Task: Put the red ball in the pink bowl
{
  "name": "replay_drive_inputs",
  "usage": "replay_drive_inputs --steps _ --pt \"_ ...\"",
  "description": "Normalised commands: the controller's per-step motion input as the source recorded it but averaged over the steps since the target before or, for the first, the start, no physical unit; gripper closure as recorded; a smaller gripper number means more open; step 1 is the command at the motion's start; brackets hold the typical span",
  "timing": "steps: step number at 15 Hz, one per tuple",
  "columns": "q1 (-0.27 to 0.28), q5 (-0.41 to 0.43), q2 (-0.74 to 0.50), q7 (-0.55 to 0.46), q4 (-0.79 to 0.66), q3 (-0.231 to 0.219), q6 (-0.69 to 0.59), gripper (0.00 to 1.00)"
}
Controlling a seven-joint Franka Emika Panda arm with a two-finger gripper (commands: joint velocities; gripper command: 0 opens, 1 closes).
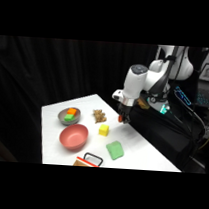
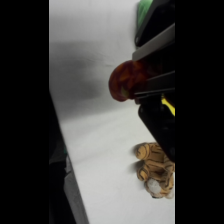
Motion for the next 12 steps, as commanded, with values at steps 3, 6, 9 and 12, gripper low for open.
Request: replay_drive_inputs --steps 3,6,9,12 --pt "-0.409 0.357 -0.12 -0.42 0.23 0.376 -0.27 0.97" --pt "-0.280 0.284 0.00 -0.34 0.30 0.239 -0.25 0.97" --pt "-0.191 0.205 0.07 -0.26 0.36 0.168 -0.24 0.97" --pt "-0.141 0.175 0.14 -0.23 0.40 0.122 -0.23 0.97"
